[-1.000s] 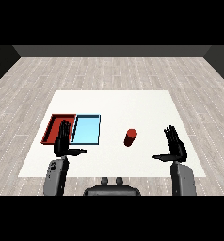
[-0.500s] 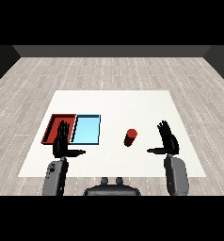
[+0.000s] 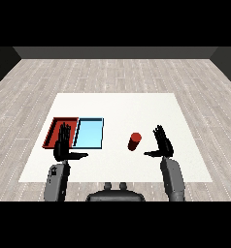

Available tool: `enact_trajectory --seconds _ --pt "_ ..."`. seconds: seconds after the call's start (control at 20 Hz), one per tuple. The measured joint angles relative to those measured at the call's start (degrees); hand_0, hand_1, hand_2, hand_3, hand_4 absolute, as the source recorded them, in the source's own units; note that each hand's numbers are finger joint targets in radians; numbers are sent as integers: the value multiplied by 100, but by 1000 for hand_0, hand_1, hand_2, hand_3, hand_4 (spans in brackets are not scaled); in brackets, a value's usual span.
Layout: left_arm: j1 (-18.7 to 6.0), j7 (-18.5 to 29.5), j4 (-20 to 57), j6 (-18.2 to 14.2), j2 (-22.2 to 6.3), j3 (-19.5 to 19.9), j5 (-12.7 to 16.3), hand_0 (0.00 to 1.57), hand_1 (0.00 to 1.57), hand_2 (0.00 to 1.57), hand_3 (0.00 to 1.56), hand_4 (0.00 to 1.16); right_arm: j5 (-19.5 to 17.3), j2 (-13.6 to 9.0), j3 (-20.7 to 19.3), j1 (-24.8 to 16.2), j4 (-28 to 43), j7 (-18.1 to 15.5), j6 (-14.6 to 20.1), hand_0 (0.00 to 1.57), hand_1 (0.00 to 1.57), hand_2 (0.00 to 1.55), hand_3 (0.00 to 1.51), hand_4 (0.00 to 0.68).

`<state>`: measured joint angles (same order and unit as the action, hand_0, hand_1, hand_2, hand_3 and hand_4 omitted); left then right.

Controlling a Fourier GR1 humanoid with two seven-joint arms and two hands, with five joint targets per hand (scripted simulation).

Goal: Pick the red can and put it in the red box

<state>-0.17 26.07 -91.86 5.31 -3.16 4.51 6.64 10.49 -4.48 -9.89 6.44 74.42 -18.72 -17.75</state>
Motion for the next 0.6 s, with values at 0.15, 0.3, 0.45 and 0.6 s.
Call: enact_trajectory --seconds 0.15,0.3,0.45,0.6 --pt "150 -65 -173 12 23 -55 -5 0 0 0 0 0 35 70 76 68 -18 116 101 0 0 0 0 0" --pt "110 -220 -304 -11 7 -49 13 0 0 0 0 0 20 123 122 167 -291 12 152 0 0 0 0 0" --pt "1 -112 -124 -33 34 -33 -23 0 0 0 0 0 -6 267 313 -14 -228 -115 213 0 0 0 0 0" --pt "39 -65 -98 0 65 -74 -24 0 0 0 0 0 46 315 359 34 -373 -152 210 0 0 0 0 0"
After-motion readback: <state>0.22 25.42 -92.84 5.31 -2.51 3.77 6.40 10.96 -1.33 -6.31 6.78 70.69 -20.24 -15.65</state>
